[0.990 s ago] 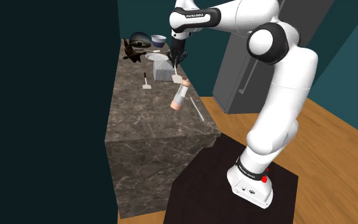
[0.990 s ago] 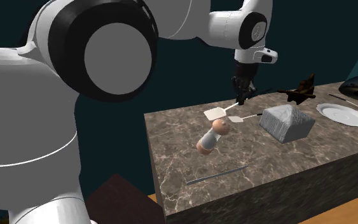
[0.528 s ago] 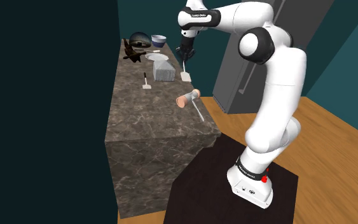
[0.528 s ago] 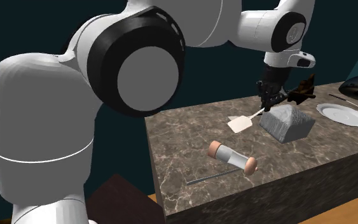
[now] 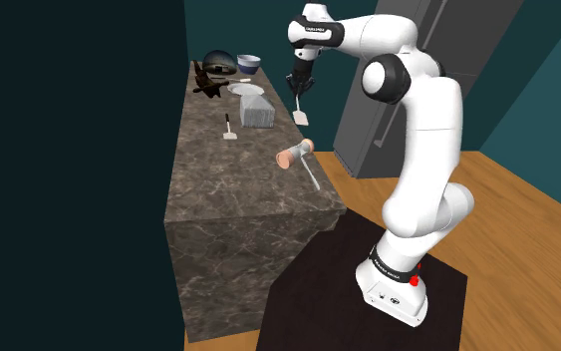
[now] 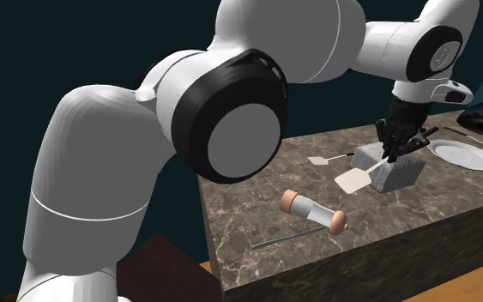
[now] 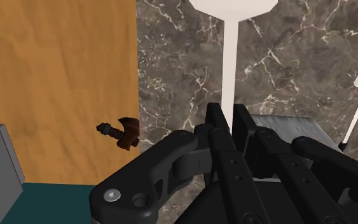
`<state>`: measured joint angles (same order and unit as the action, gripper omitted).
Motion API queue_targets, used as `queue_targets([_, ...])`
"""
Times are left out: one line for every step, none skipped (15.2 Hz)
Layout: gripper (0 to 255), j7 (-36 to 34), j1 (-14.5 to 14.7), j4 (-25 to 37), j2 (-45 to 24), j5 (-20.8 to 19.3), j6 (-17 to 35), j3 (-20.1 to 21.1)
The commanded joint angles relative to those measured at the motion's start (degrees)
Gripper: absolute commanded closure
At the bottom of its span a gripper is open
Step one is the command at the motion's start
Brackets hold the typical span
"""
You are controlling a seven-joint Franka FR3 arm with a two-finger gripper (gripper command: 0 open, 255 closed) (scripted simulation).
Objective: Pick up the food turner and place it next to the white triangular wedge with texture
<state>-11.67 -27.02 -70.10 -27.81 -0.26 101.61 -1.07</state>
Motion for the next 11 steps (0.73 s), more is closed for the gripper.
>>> queue_targets([255,0.07,-0.03,-1.19,-0.11,0.01,1.33,0.00])
queue_targets([255,0.06,-0.03,-2.05,-0.05,0.01,2.13,0.00])
queue_targets([255,0.05,-0.02,-2.88,-0.01,0.01,2.92,0.01])
queue_targets([255,0.04,-0.02,-3.69,0.01,0.01,3.71,0.01])
queue_targets([255,0.04,-0.02,-4.46,0.01,0.01,4.48,0.01])
queue_targets([255,0.03,-0.01,-5.21,0.00,0.01,5.24,0.01])
queue_targets([255,0.02,-0.01,-5.94,-0.03,0.00,6.00,0.01])
queue_targets([255,0.02,-0.01,-6.64,-0.07,0.00,6.74,0.01])
queue_targets([255,0.01,-0.01,-7.31,-0.13,0.00,7.48,0.01])
queue_targets([255,0.00,-0.01,-7.97,-0.21,0.00,8.21,0.01])
queue_targets([255,0.00,-0.01,-8.60,-0.30,0.00,8.93,0.01])
